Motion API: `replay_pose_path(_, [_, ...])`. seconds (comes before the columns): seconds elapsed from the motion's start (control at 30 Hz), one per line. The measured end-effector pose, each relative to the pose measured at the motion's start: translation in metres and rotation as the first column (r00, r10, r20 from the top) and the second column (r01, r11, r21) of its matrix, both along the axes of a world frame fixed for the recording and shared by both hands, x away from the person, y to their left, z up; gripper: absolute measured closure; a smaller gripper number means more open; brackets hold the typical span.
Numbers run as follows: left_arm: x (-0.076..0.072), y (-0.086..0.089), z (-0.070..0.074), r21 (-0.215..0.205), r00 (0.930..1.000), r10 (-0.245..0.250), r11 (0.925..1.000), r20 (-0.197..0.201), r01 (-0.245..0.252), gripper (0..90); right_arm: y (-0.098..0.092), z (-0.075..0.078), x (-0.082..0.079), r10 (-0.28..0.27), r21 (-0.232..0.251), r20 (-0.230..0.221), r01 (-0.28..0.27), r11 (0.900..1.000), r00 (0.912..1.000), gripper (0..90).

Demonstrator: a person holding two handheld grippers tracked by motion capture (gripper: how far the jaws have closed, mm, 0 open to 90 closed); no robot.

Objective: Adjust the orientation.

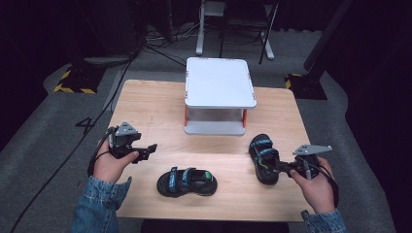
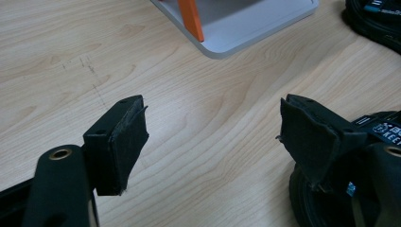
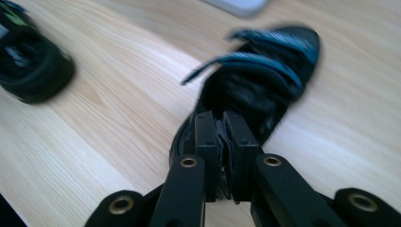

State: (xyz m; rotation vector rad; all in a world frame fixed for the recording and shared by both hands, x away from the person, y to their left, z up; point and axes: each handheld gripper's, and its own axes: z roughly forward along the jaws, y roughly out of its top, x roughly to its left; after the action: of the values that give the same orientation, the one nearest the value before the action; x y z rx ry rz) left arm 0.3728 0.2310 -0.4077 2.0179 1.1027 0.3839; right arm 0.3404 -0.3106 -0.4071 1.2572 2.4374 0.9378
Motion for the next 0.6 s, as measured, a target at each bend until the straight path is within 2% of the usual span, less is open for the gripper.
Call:
replay_pose_path(0.1, [0.002, -0.001, -0.001, 0.002, 1.0, -0.007, 1.0, -0.003, 0.007, 24.0, -0.007, -0.004, -0.002, -0.016, 0.053, -0.016, 0.017, 0.998, 0.9998, 80.7])
replay_pose_path(0.13, [0.002, -0.002, -0.001, 0.001, 1.0, -0.008, 1.0, -0.004, 0.008, 24.0, -0.007, -0.003, -0.002, -0.014, 0.06, -0.016, 0.015, 0.998, 0.9998, 74.7])
replay_pose_path(0.2, [0.002, -0.002, -0.001, 0.003, 1.0, -0.008, 1.0, -0.004, 0.008, 24.0, -0.007, 0.0, -0.003, -0.014, 0.075, -0.002, 0.014, 0.997, 0.9999, 53.6])
replay_pose_path(0.27, [0.002, -0.001, -0.002, 0.006, 1.0, -0.007, 1.0, -0.007, 0.007, 24.0, -0.008, 0.001, -0.002, 0.004, 0.08, 0.013, -0.005, 0.997, 0.9999, 36.4])
replay_pose_path(0.3, [0.002, -0.001, -0.002, 0.006, 1.0, -0.007, 1.0, -0.007, 0.007, 24.0, -0.008, 0.001, -0.002, 0.004, 0.08, 0.013, -0.005, 0.997, 0.9999, 36.4])
replay_pose_path(0.33, [0.002, -0.001, -0.002, 0.0, 1.0, -0.004, 1.0, -0.008, 0.004, 24.0, -0.007, -0.002, -0.002, -0.014, 0.1, -0.011, 0.015, 0.995, 0.9998, 27.0])
replay_pose_path(0.4, [0.002, 0.0, -0.002, 0.0, 1.0, -0.003, 1.0, -0.007, 0.003, 24.0, -0.005, -0.008, 0.0, -0.038, 0.11, -0.044, 0.043, 0.993, 0.9983, 25.7])
replay_pose_path(0.47, [0.002, 0.0, -0.003, 0.002, 1.0, -0.004, 1.0, -0.008, 0.004, 24.0, -0.002, -0.017, 0.004, -0.067, 0.095, -0.071, 0.074, 0.993, 0.9952, 23.1])
replay_pose_path(0.5, [0.002, 0.0, -0.003, 0.002, 1.0, -0.004, 1.0, -0.009, 0.004, 24.0, -0.001, -0.021, 0.006, -0.077, 0.077, -0.078, 0.083, 0.994, 0.994, 23.9])
replay_pose_path(0.6, [0.002, 0.001, -0.003, -0.002, 1.0, 0.003, 1.0, -0.009, -0.003, 24.0, 0.002, -0.033, 0.011, -0.1, 0.084, -0.104, 0.109, 0.99, 0.9895, 31.4])
